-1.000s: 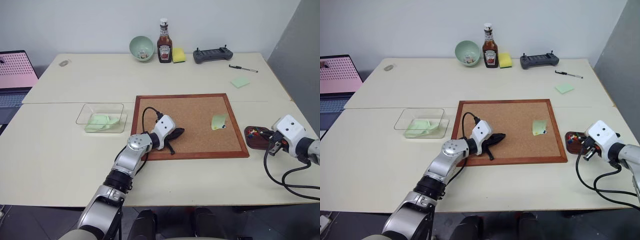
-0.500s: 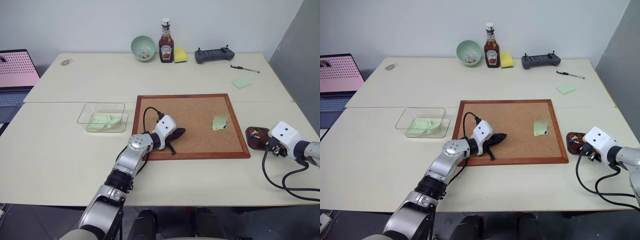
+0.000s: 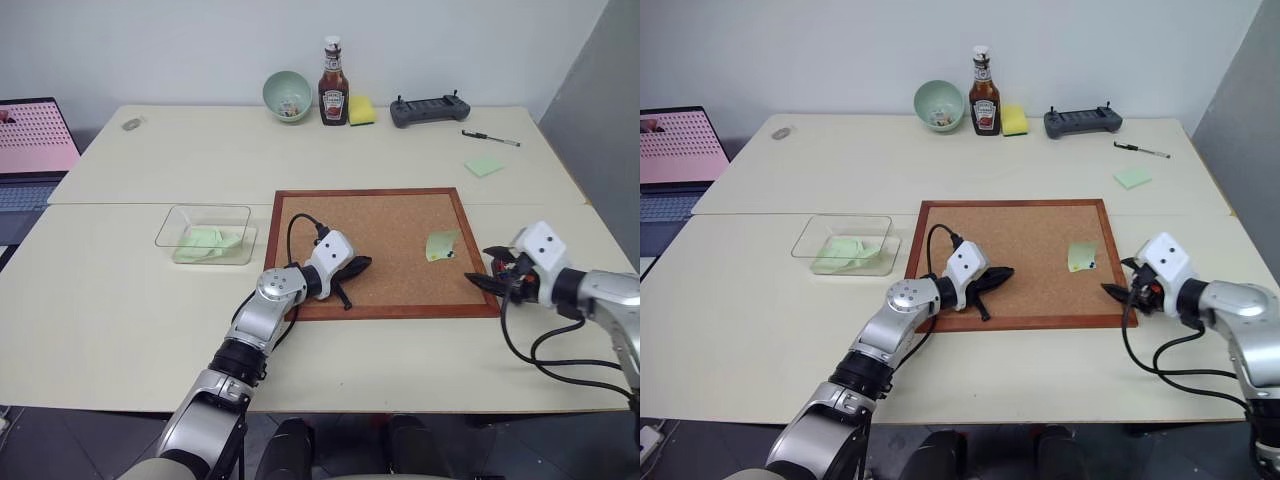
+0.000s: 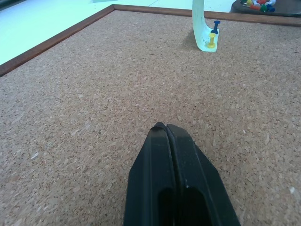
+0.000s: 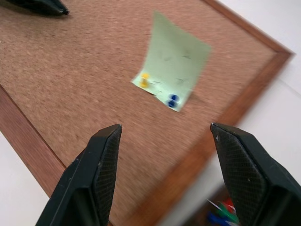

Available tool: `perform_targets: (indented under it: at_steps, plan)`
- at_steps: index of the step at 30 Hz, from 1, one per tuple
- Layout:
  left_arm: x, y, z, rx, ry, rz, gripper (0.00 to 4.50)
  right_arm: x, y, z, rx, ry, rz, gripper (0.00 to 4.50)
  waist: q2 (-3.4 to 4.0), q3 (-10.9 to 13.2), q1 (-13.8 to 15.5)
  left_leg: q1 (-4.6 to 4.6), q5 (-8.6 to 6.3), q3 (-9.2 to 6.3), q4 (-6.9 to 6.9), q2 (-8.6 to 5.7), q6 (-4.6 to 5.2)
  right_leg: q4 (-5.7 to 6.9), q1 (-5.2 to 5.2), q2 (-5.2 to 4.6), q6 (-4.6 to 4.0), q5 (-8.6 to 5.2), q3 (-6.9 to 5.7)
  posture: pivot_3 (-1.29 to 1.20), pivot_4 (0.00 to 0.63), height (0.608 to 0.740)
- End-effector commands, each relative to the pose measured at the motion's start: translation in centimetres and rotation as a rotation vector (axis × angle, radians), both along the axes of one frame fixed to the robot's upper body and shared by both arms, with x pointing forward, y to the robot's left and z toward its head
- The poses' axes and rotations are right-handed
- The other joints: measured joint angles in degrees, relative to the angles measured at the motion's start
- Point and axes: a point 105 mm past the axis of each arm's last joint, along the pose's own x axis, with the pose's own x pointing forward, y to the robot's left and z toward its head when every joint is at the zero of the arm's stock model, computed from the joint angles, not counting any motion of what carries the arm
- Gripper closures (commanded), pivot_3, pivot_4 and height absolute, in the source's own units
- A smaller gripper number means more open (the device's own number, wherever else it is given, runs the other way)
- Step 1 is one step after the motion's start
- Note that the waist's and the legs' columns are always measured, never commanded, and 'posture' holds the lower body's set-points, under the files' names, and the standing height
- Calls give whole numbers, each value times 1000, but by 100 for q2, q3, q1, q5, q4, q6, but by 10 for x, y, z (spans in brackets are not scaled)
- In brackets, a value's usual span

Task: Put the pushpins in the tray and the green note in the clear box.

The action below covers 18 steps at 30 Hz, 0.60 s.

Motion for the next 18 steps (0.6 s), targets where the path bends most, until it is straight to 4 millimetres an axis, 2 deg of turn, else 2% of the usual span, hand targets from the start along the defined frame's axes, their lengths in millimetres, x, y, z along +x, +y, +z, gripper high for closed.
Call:
perform_targets:
  at_steps: [1, 7, 17, 18]
  plan:
    - [-2, 6, -18, 47, 52, 19, 4500, 10, 20, 0, -7, -24, 61, 1313, 1, 0, -2, 0, 0, 0, -1, 0, 0, 1, -1, 0, 0, 0, -1, 0, 150, 740]
    - [-2, 8, -19, 48, 53, 28, 4500, 33, 29, -1, -16, -42, 78, 1313, 1, 0, -8, 1, 0, 0, 0, 1, 0, 2, -2, 0, 0, 0, -1, 0, 150, 740]
    - [-3, 8, -19, 46, 54, 33, 4500, 52, 15, -5, -53, -58, 47, 1313, 1, -1, -11, 1, 0, 0, -1, 2, 0, 3, -4, 1, -1, 1, -1, 0, 150, 740]
    - [-3, 8, -20, 46, 54, 34, 4500, 52, 14, -5, -55, -57, 44, 1476, 1, -1, -11, 1, 0, 0, -1, 2, 0, 3, -4, 1, -1, 1, -1, 0, 150, 740]
